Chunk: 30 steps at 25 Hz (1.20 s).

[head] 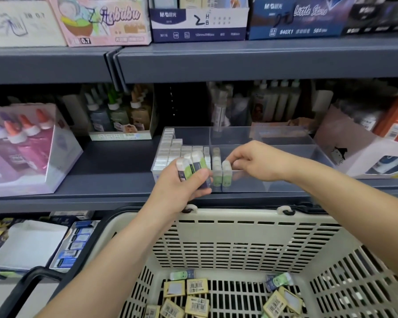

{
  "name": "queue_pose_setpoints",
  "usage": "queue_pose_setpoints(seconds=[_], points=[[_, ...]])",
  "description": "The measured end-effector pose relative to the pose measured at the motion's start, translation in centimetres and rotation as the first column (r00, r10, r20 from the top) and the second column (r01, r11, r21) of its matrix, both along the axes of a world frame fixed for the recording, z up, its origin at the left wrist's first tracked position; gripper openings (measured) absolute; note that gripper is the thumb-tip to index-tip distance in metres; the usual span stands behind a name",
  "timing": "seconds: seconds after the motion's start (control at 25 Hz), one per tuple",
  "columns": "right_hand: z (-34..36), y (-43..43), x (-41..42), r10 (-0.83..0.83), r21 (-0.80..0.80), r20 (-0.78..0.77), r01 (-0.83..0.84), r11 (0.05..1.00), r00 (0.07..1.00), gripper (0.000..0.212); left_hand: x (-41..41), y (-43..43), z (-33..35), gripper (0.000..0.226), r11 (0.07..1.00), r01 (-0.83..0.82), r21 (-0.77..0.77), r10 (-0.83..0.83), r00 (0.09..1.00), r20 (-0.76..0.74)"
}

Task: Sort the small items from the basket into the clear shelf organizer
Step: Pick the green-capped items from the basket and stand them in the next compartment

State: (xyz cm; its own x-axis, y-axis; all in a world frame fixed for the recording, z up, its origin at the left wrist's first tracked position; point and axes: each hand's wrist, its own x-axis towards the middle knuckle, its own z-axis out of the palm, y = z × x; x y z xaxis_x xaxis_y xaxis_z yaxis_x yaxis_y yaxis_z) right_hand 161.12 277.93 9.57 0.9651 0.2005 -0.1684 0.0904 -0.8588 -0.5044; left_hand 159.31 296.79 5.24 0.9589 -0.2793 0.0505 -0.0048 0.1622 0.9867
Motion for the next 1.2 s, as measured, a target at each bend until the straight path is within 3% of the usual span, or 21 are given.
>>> queue_pose_setpoints(seconds=[0.08,0.28,0.56,0.64,0.8,0.88,1.08,1.12,1.2], points=[[0.1,0.0,-0.3,-0.023,-0.001,0.050,0.023,1.000,0.998,0.027,-0.1,0.0,-0.2,0.007,1.000,0.000,0.012,0.000,1.000,-0.003],[0.2,1.3,-2.0,-0.073,0.078,0.412,0.045,0.996,0.908,0.030,-0.3,0.0,-0.3,0.006,0.999,0.025,0.030,-0.024,0.999,-0.022],[1.0,-0.4,-0.8,-0.152,0.055,0.277,0.143,0.988,0.949,0.026,-0.2,0.1,-0.2,0.010,1.000,0.014,0.004,-0.014,0.999,-0.038],[1.0,-0.1,-0.8,-0.139,0.061,0.311,0.126,0.990,0.940,0.022,-0.2,0.1,-0.2,0.008,1.000,0.011,0.002,-0.011,0.999,-0.040],[1.2,1.7,-2.2,-0.010,0.348,0.235,-0.075,0.935,0.972,0.018,-0.3,0.0,0.0,0.007,0.999,0.042,0.015,-0.042,0.999,-0.029],[1.2,2.2,-2.6,0.046,0.330,0.230,-0.122,0.936,0.972,0.015,-0.4,-0.1,0.0,0.010,0.998,0.054,0.024,-0.054,0.999,-0.010],[3.7,0.1,-1.2,-0.146,0.504,0.266,-0.009,0.863,0.953,0.017,-0.3,0.3,0.1,0.009,0.995,-0.101,-0.013,0.101,0.994,0.032],[3.9,-0.4,-0.6,-0.198,0.444,0.314,0.041,0.895,0.928,0.015,-0.3,0.4,0.1,0.009,0.990,-0.140,-0.027,0.141,0.989,0.040],[3.3,-0.6,0.2,-0.183,0.165,0.422,0.123,0.978,0.888,0.009,-0.1,0.7,0.1,0.009,0.983,-0.176,-0.043,0.178,0.983,0.040]])
